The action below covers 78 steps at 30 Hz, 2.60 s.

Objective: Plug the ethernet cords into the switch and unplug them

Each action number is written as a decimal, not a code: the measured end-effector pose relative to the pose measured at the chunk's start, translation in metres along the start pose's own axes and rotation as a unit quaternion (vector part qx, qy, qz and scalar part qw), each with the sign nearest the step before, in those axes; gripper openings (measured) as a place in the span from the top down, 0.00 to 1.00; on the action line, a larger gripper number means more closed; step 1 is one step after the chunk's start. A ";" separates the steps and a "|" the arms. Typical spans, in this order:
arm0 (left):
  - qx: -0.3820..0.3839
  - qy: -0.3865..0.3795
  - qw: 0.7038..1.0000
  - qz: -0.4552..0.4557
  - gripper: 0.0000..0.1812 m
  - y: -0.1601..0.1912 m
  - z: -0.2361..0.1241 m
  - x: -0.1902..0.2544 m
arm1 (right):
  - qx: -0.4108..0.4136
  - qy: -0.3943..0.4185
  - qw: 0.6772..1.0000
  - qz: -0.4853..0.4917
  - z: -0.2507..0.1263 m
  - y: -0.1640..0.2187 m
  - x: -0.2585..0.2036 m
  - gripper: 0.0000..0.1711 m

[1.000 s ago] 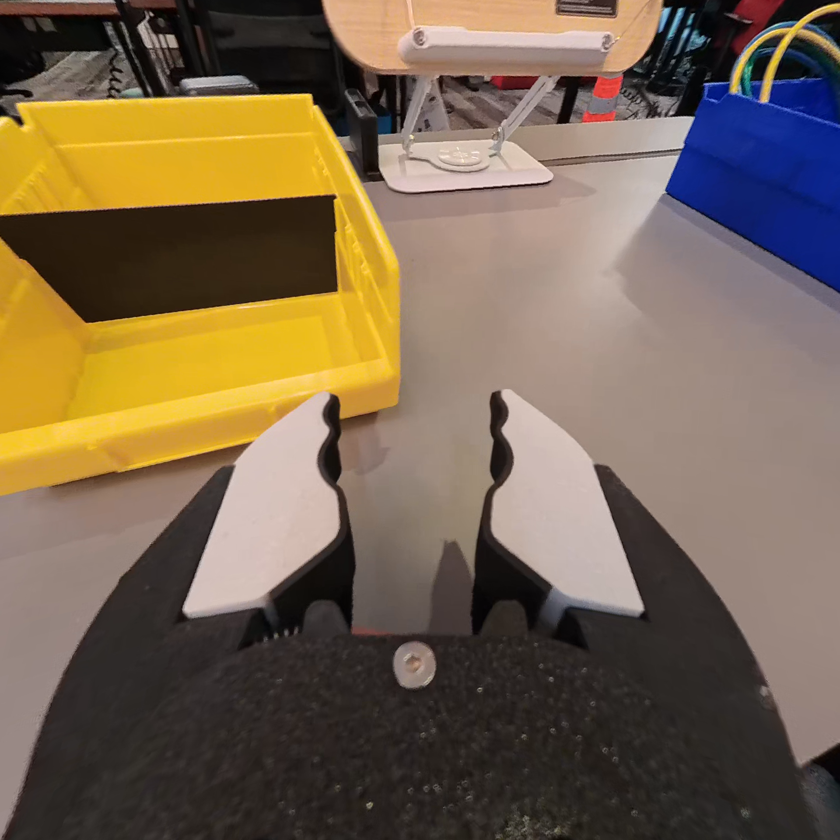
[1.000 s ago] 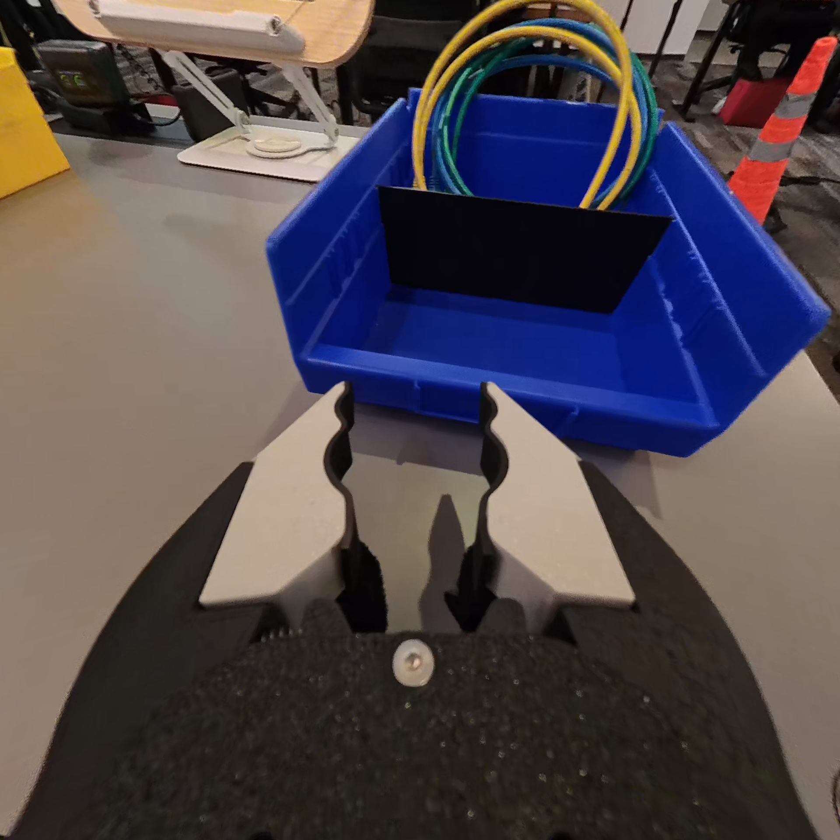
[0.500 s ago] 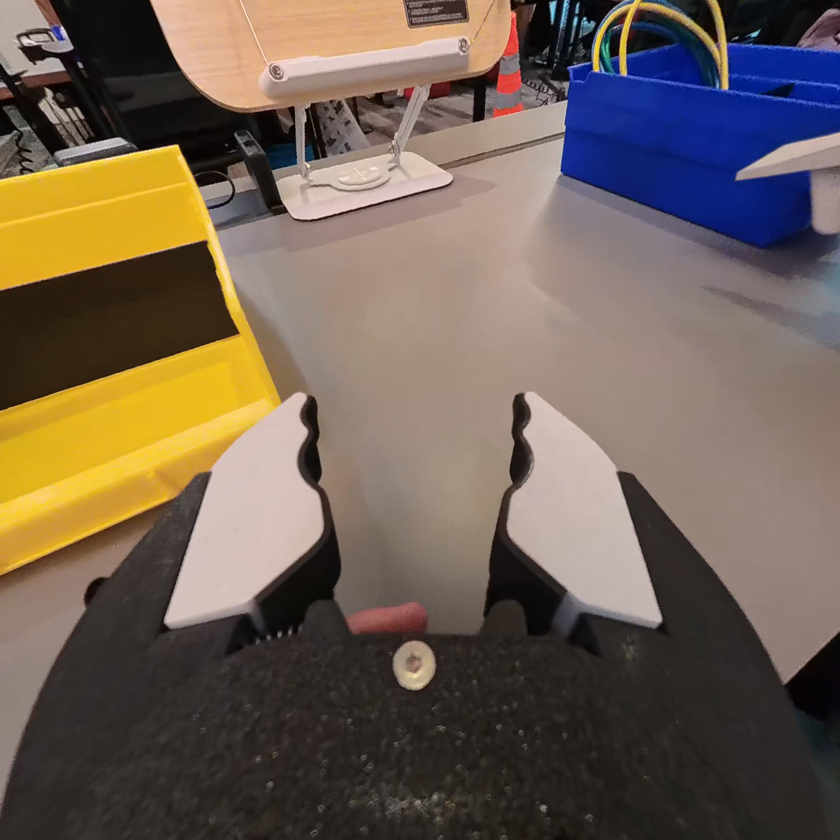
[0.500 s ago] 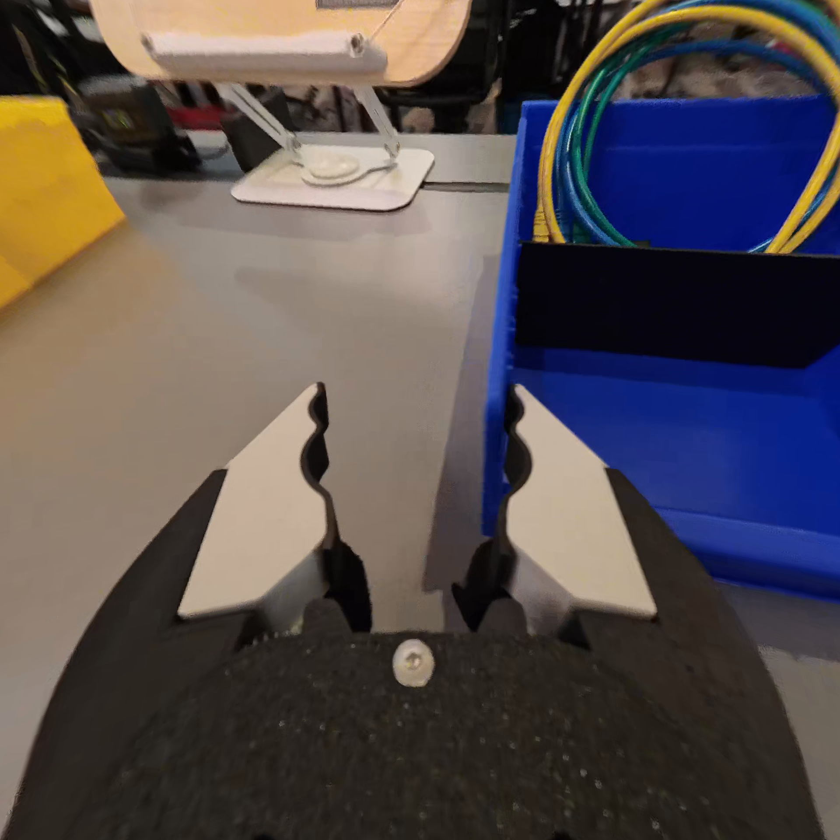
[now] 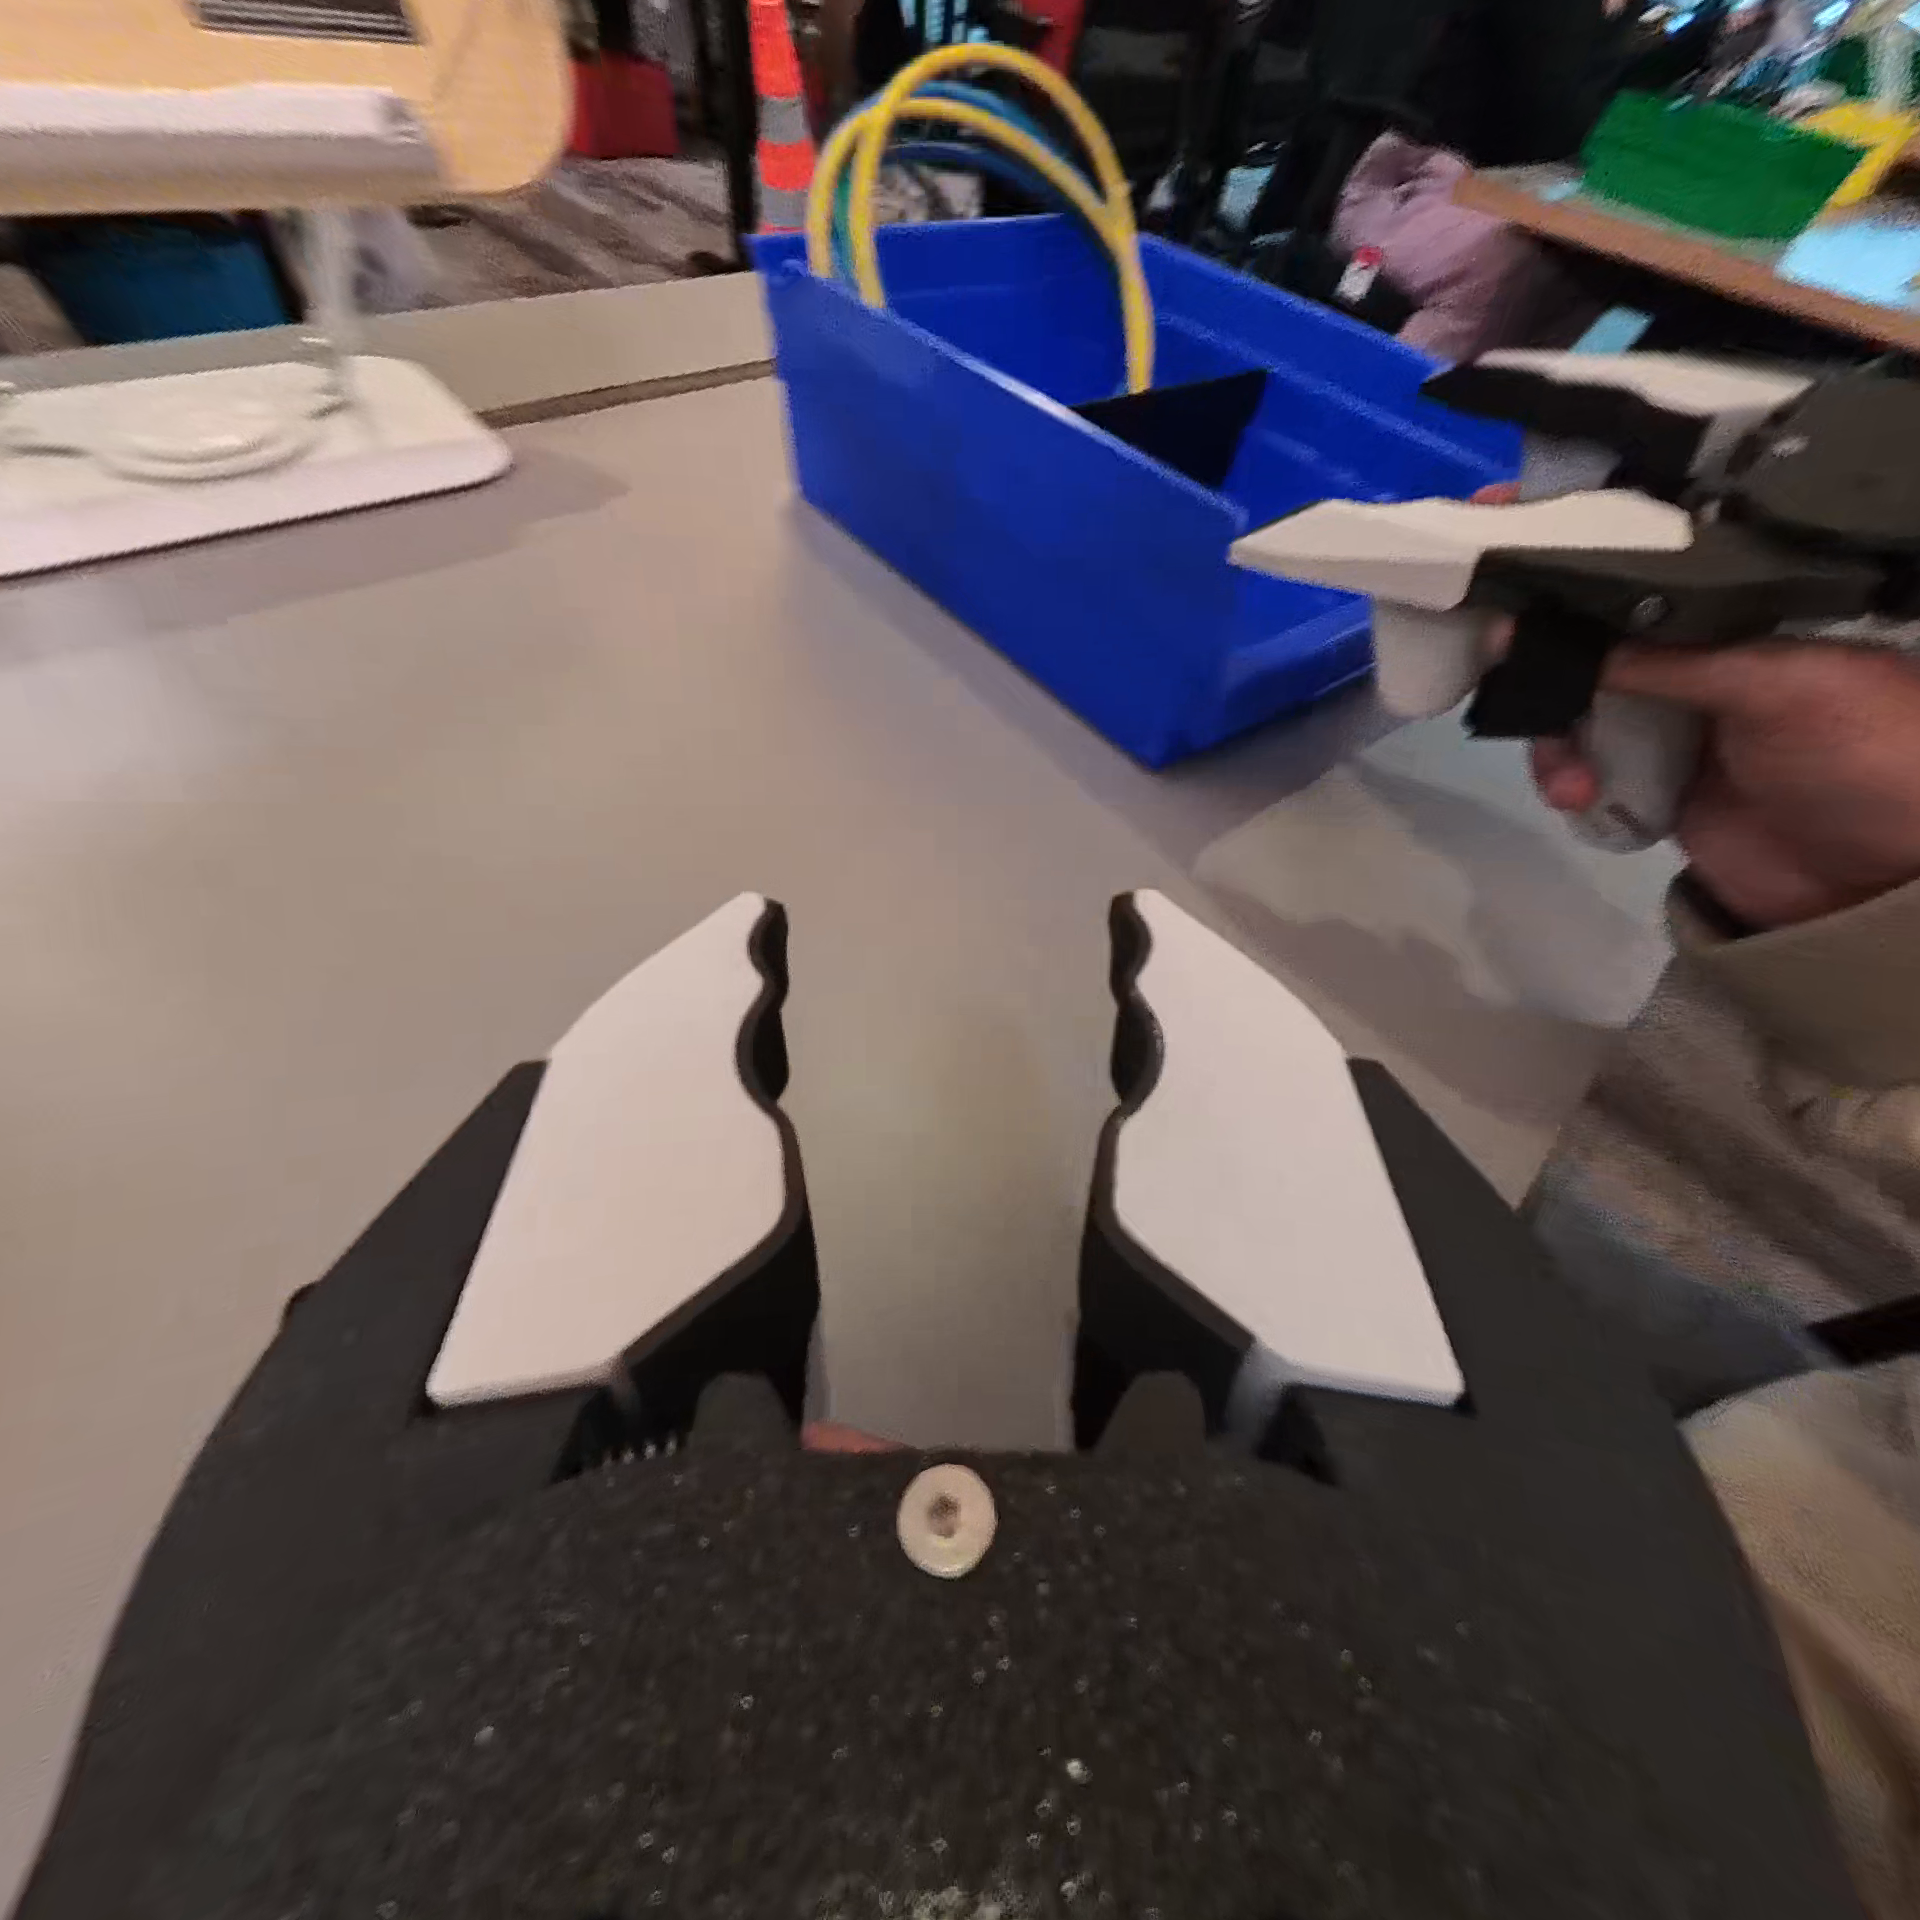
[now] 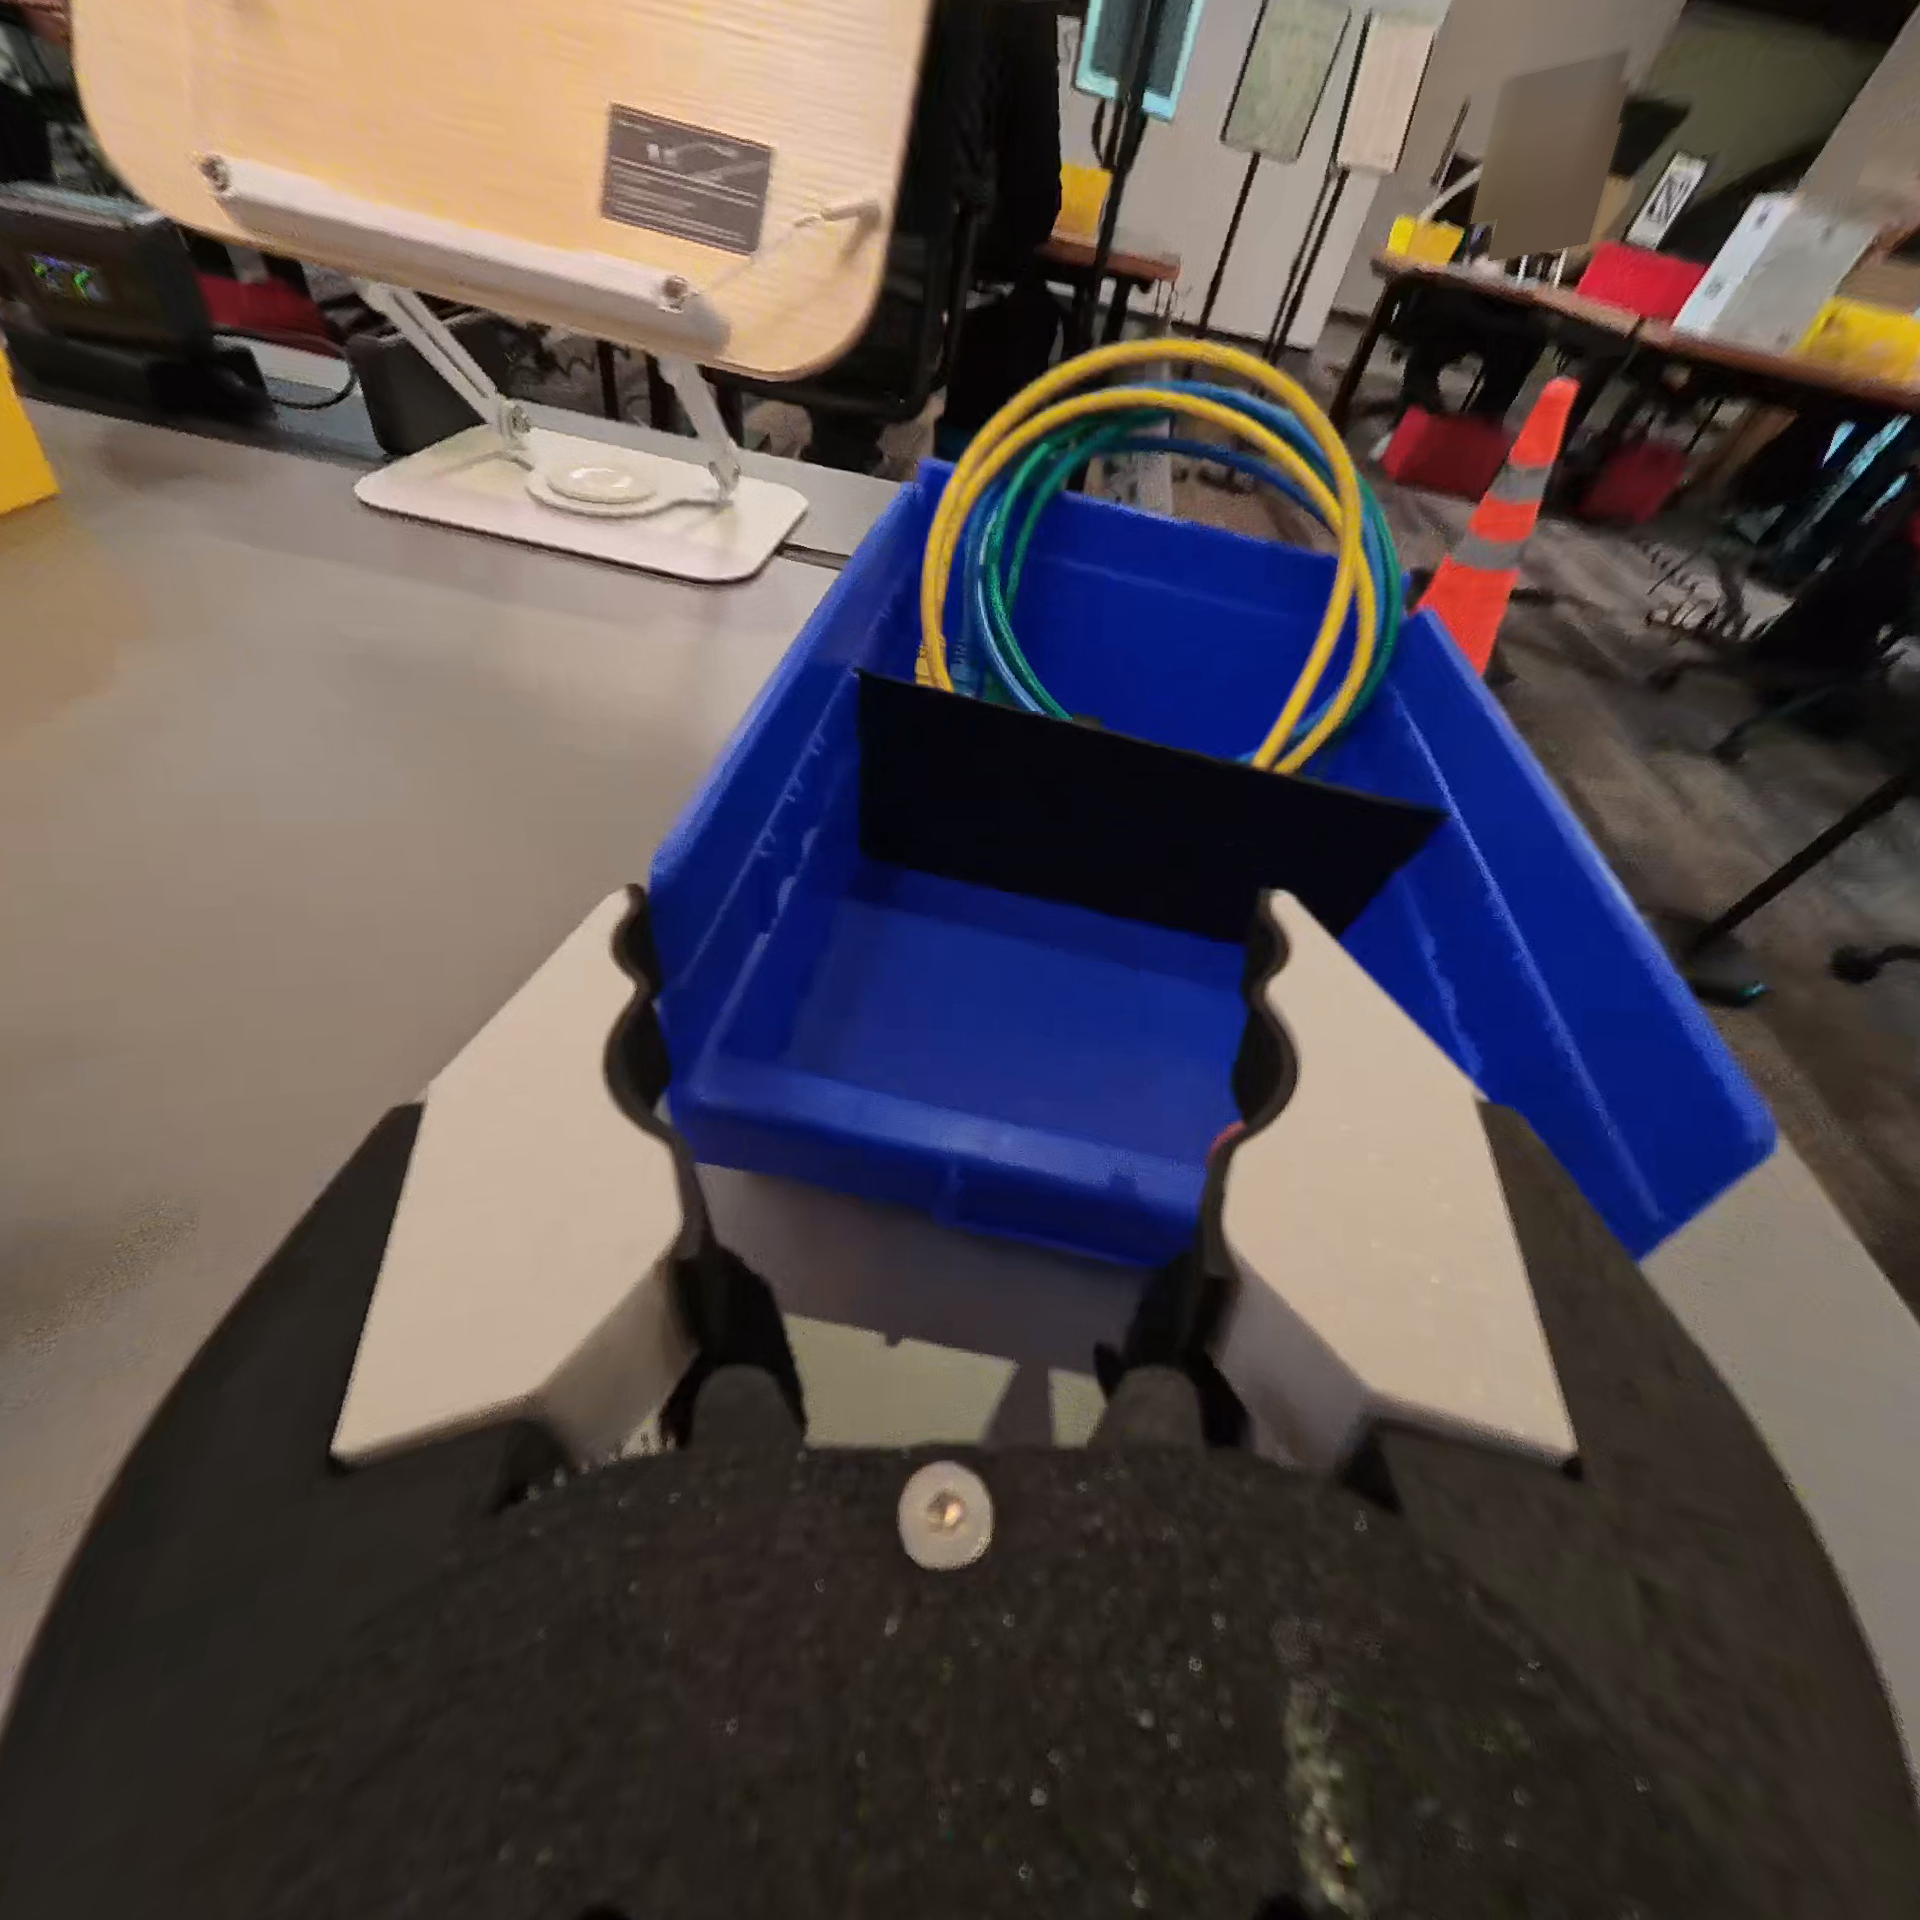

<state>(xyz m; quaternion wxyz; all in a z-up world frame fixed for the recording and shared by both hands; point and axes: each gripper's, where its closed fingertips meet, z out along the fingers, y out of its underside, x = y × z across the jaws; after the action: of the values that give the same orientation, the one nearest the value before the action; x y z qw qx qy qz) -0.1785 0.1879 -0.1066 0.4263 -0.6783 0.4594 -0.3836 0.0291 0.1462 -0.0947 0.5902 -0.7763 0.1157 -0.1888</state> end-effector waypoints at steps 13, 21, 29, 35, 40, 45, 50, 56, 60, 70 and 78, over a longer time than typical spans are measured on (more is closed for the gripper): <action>-0.040 0.034 0.999 0.012 0.57 -0.033 0.187 0.101 | -0.010 0.112 0.990 0.090 0.007 0.036 0.184 0.65; -0.052 -0.090 0.995 -0.005 0.85 -0.040 0.204 0.049 | -0.089 0.075 0.989 0.092 0.029 0.071 0.163 0.94; -0.018 -0.172 0.985 -0.025 0.97 -0.042 0.131 -0.010 | -0.069 0.096 0.988 0.097 0.003 0.042 0.071 1.00; 0.002 -0.235 0.972 0.011 0.97 -0.038 0.022 -0.073 | -0.021 0.026 0.996 0.078 -0.001 0.008 -0.043 0.99; -0.022 -0.274 0.961 -0.029 0.97 -0.006 -0.021 -0.137 | -0.045 -0.018 0.998 0.050 0.025 0.010 -0.122 0.98; -0.016 -0.266 0.961 -0.070 0.96 0.012 -0.020 -0.154 | -0.057 -0.023 0.997 0.035 0.037 0.019 -0.138 0.98; -0.050 -0.228 0.972 -0.012 0.88 0.013 -0.038 -0.137 | -0.046 -0.097 0.994 0.025 0.026 0.019 -0.139 0.96; 0.011 -0.315 0.947 -0.066 0.76 0.018 -0.164 -0.189 | -0.005 -0.158 0.987 0.035 -0.015 0.004 -0.131 0.89; -0.006 -0.363 0.926 -0.103 0.78 0.049 -0.235 -0.276 | 0.064 -0.147 0.987 0.026 -0.030 -0.024 -0.132 0.90; -0.031 -0.375 0.921 -0.103 0.79 0.057 -0.232 -0.404 | 0.064 -0.290 0.955 -0.026 -0.065 -0.014 -0.246 0.93; -0.033 -0.351 0.929 -0.114 0.99 0.066 -0.231 -0.368 | -0.016 -0.348 0.937 -0.010 -0.058 0.002 -0.349 0.89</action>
<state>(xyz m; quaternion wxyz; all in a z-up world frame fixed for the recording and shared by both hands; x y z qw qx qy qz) -0.5129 0.4709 -0.1363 0.4910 -0.8310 0.2128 -0.1519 -0.3108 0.2358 -0.1378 0.5792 -0.8039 -0.1015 0.0890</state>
